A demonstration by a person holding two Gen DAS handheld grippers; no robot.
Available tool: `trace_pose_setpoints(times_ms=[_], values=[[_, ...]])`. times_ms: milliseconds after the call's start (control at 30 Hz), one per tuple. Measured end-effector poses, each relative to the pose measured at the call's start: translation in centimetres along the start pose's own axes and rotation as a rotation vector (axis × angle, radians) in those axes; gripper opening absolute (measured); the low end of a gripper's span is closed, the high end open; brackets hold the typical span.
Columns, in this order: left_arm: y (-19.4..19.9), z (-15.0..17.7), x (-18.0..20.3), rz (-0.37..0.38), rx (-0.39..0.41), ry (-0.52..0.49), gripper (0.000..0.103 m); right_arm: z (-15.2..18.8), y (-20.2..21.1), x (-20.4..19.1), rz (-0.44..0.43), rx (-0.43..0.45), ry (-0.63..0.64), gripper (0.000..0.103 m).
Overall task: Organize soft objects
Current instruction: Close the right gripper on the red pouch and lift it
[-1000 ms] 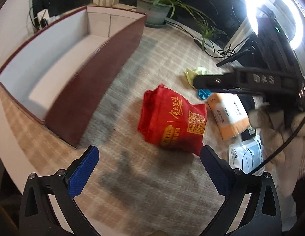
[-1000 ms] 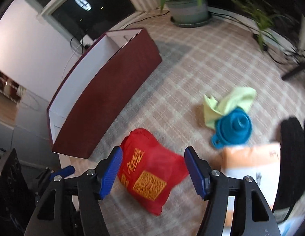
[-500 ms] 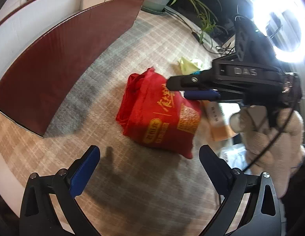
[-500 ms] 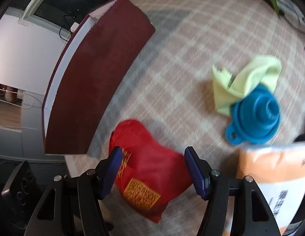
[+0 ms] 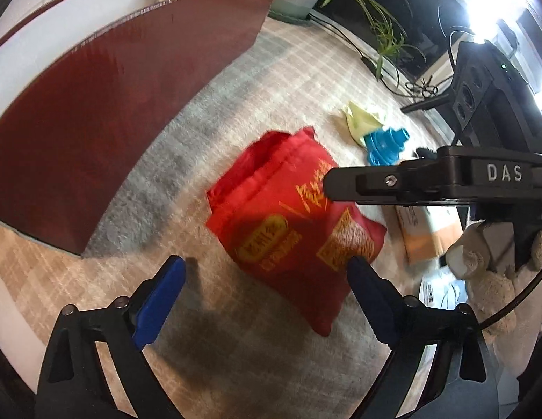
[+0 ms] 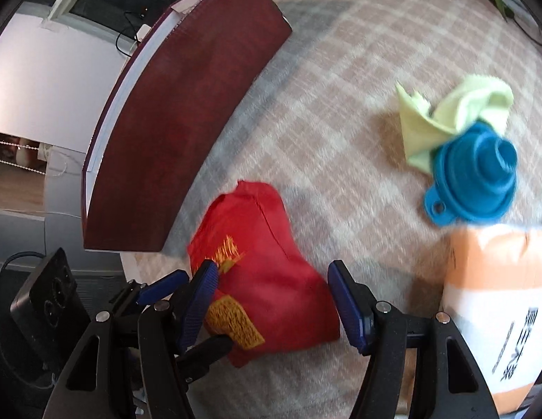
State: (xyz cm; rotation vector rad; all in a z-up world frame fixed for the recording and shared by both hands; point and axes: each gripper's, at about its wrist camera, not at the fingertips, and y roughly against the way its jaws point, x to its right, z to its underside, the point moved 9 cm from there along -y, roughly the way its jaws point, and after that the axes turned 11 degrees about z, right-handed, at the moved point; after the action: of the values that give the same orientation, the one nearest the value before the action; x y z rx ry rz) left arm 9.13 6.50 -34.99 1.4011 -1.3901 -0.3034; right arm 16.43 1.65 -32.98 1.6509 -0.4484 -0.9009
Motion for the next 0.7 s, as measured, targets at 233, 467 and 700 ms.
trace_pose_setpoints(times_ms=[233,467,700], values=[[-0.6,-0.6,0.3,-0.011,-0.003,-0.018,0.082,-0.2,-1.0,-0.7,-0.003,-0.009,0.007,0.062],[-0.8,0.0,1.2,0.040,-0.028,-0.026,0.069,0.8,-0.8,-0.1,-0.004,-0.020,-0.015,0.056],[-0.9,0.4,0.7,0.059,-0.033,0.011,0.071,1.0,0.0,0.7,0.028,-0.006,0.007,0.056]])
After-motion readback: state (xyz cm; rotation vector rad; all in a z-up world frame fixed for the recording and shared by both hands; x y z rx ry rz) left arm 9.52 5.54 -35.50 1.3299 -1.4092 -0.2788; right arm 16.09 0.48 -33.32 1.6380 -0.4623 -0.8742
